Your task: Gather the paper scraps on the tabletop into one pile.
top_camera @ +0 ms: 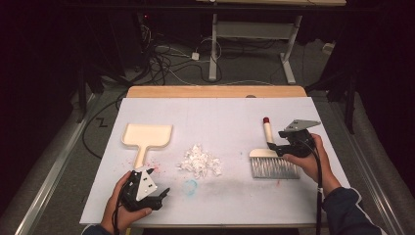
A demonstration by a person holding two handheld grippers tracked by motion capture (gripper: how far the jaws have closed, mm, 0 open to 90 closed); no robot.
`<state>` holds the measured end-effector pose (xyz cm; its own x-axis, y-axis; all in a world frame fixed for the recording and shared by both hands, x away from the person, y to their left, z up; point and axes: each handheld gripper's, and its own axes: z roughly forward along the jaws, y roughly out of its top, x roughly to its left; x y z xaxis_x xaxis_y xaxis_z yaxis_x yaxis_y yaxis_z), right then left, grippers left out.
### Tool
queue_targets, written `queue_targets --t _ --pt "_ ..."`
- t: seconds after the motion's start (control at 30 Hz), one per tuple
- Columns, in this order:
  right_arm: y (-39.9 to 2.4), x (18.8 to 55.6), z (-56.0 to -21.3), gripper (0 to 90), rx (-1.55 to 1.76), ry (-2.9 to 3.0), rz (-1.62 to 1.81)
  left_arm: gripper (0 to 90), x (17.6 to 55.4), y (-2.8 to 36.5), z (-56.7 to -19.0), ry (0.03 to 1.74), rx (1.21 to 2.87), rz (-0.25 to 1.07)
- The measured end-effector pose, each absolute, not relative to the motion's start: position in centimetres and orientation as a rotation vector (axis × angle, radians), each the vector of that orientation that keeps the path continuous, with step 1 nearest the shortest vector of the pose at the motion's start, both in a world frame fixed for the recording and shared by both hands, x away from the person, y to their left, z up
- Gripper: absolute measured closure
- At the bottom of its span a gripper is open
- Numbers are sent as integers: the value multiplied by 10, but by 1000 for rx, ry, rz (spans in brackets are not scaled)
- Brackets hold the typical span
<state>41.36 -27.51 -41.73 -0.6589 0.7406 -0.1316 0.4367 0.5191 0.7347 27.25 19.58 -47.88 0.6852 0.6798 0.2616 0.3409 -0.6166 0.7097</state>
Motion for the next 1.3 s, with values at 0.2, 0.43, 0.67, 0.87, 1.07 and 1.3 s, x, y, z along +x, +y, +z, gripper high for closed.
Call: queue_targets --t 0.2,0.43,0.67,0.87,1.07,1.3 --pt "-270 395 -403 268 897 2193 1020 183 273 197 -478 787 2250 699" --pt "-272 369 -391 240 869 2050 1097 182 273 196 -478 788 2245 702" --pt "-275 343 -394 204 793 2008 1106 182 274 193 -478 777 2249 703" --pt "-285 322 -409 173 799 1979 1090 179 275 192 -478 778 2248 698" --pt "-294 310 -433 165 845 2010 1088 172 276 193 -477 789 2239 703" --pt "-292 296 -444 165 830 2037 1051 172 274 191 -475 774 2233 724"
